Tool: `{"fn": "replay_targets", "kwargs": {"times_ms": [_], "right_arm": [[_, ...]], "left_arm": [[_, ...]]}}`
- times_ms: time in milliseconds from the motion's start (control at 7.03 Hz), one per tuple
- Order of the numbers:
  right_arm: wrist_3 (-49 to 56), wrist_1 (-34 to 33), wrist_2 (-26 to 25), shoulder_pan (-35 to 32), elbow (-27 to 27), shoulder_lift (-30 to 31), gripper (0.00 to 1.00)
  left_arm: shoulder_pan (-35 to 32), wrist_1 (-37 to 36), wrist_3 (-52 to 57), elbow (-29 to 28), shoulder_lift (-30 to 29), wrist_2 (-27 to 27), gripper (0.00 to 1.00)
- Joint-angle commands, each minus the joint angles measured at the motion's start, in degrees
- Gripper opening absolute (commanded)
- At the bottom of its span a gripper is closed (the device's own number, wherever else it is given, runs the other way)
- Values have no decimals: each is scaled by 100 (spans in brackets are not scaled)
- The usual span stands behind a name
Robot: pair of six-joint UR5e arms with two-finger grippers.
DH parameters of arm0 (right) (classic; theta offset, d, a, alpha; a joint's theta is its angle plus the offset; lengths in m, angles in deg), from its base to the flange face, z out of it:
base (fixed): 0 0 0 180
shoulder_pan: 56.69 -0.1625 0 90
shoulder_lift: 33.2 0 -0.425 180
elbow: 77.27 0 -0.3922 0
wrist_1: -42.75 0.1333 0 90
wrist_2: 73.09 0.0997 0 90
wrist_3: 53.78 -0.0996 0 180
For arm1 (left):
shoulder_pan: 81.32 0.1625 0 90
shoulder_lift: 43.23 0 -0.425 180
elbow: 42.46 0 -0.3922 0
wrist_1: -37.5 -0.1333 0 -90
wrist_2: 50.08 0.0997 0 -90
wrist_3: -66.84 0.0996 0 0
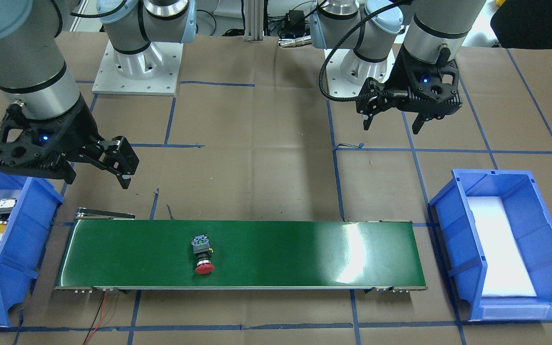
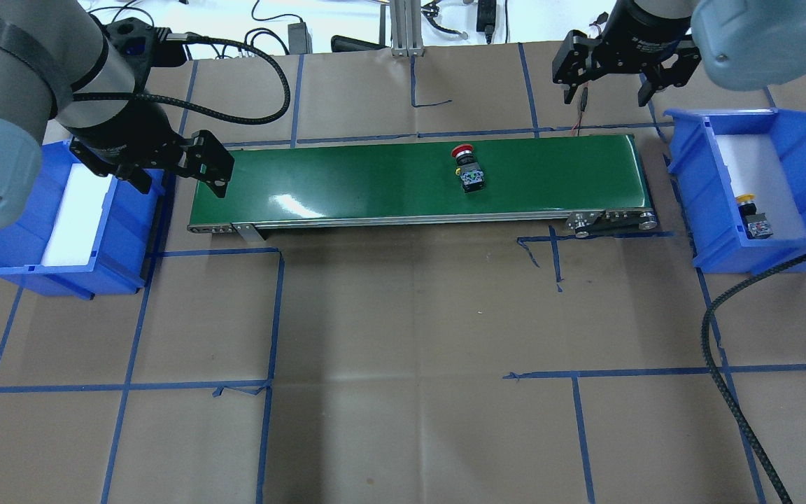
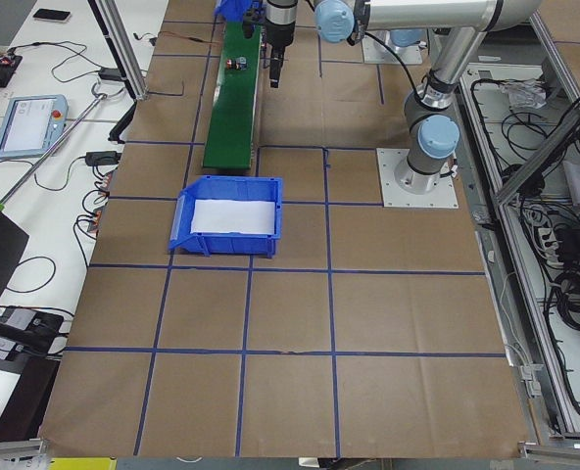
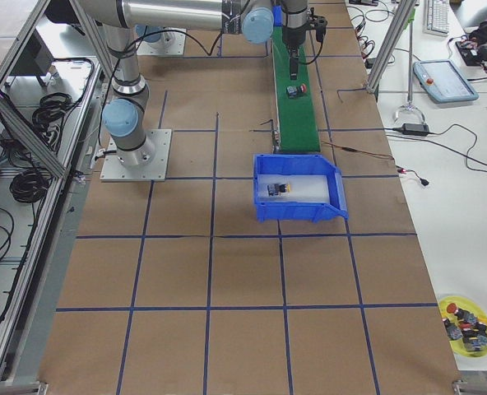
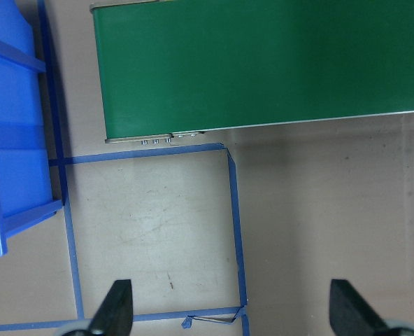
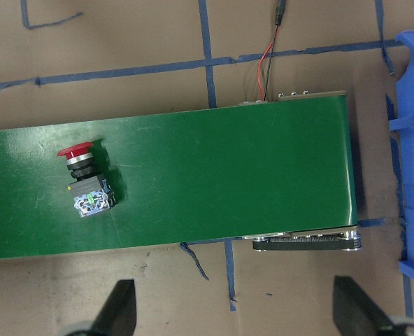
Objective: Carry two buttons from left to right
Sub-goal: 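Move the right gripper to the red button and grasp it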
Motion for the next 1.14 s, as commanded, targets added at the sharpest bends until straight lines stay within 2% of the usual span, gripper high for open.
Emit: {"fn": "replay_targets", "kwargs": {"times_ms": [0,285,712,996], "right_arm": [[-41,-3,-2,-68,195,-18,99],[-24,-99,-19,-60,424,-27,99],[47,-117,-19,-33,443,-36,99],[30,-161,16,-16,434,-315,99]], "left_arm": [[-3,0,0,0,3,0,100],[-3,0,0,0,3,0,100],[6,0,0,0,3,0,100],[-3,0,0,0,3,0,100]]}}
